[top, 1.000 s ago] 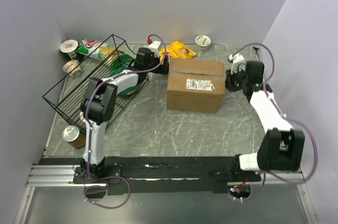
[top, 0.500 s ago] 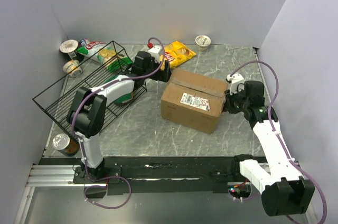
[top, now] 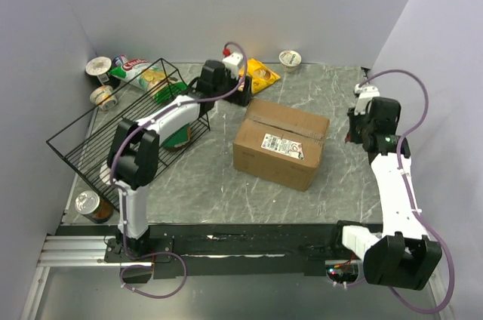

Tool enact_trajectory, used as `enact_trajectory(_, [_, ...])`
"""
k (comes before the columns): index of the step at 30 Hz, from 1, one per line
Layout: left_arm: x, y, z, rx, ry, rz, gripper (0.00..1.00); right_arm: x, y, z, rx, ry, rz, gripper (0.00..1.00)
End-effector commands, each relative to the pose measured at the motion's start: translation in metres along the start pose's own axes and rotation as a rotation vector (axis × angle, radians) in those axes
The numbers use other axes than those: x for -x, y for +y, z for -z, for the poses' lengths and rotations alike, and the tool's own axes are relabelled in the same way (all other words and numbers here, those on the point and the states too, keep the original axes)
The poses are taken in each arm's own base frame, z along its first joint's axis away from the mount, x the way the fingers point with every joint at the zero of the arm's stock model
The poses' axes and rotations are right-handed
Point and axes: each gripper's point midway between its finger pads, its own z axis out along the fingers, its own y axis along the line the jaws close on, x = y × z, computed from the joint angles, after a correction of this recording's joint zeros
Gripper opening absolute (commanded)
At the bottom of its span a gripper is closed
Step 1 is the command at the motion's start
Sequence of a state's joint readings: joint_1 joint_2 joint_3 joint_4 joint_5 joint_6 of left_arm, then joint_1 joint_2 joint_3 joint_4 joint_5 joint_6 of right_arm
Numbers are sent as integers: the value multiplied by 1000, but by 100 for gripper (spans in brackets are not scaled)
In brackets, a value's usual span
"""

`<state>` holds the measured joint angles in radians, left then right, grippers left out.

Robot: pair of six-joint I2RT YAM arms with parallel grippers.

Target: Unpack the express box

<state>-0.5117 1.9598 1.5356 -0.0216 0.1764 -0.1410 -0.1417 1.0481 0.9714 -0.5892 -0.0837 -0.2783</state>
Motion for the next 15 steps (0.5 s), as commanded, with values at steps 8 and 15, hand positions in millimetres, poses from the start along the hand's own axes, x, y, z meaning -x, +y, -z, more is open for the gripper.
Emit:
enact_trajectory(8, [156,-47,87,-210,-391,-171,96,182,17,112,182,-608,220,0])
enact_trajectory(15, [165,-84,163,-466,-410,-331,96,192,94,159,665,-598,383,0])
